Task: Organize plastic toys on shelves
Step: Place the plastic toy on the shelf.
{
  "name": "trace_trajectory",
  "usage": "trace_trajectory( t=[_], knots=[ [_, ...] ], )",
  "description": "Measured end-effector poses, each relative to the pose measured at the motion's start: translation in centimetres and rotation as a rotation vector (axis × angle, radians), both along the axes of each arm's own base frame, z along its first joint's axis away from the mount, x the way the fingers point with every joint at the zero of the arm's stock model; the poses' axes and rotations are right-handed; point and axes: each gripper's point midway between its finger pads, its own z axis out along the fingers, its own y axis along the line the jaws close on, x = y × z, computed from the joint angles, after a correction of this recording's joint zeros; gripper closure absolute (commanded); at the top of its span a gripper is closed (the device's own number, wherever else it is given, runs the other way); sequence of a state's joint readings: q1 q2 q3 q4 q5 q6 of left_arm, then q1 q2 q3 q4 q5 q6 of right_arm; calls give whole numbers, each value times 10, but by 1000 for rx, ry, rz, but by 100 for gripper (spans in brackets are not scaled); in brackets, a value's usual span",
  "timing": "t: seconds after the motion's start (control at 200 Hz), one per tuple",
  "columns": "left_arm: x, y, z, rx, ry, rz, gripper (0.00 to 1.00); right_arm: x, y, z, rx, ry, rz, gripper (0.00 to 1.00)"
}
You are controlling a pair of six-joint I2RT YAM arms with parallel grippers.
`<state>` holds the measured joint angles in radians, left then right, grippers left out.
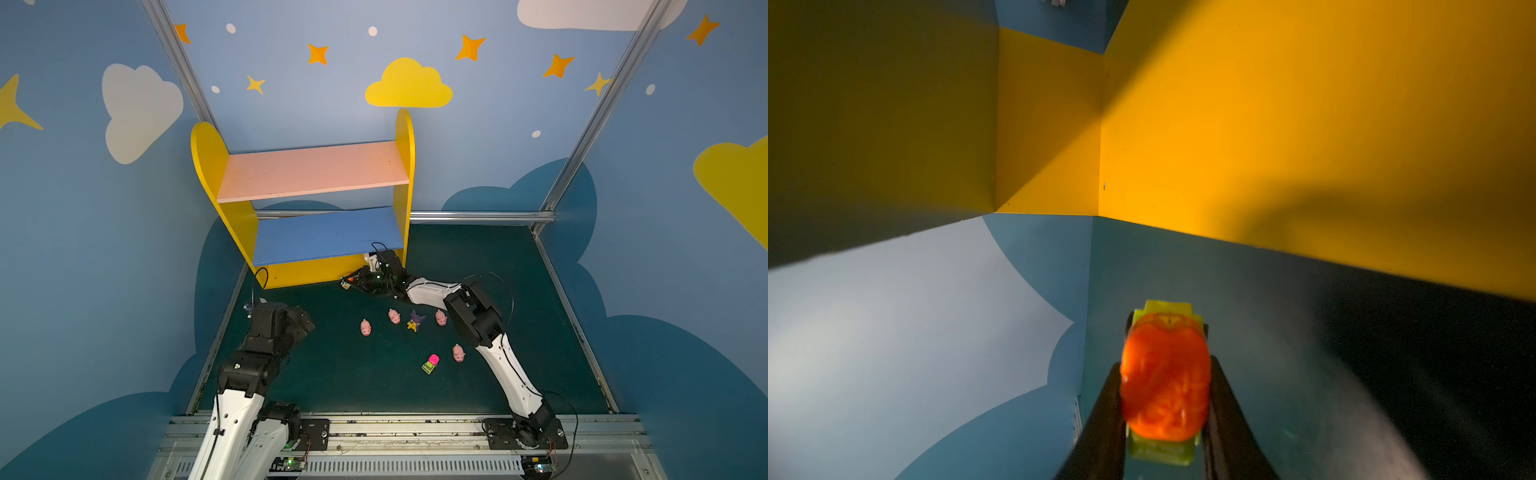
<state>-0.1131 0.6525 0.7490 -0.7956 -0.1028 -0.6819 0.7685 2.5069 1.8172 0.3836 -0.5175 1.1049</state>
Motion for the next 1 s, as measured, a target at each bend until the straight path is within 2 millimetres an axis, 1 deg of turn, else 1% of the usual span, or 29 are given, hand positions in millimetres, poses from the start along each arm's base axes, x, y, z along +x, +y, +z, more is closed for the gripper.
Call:
trace_trajectory(
  t=[0.396, 0.686, 0.886, 1.001],
  knots=[
    [0, 1, 1, 16, 0, -6, 0, 18, 15, 9, 32, -19, -10, 82],
    [-1, 2, 2, 18, 1, -6, 0, 28, 16, -6, 14, -15, -50, 82],
    [-2, 2, 3, 21, -1, -8, 0, 35, 14, -7, 6, -30, -92, 82],
    [-3, 3, 6, 25, -9, -8, 0, 41, 17, -4, 12, -44, -109, 83]
  ],
)
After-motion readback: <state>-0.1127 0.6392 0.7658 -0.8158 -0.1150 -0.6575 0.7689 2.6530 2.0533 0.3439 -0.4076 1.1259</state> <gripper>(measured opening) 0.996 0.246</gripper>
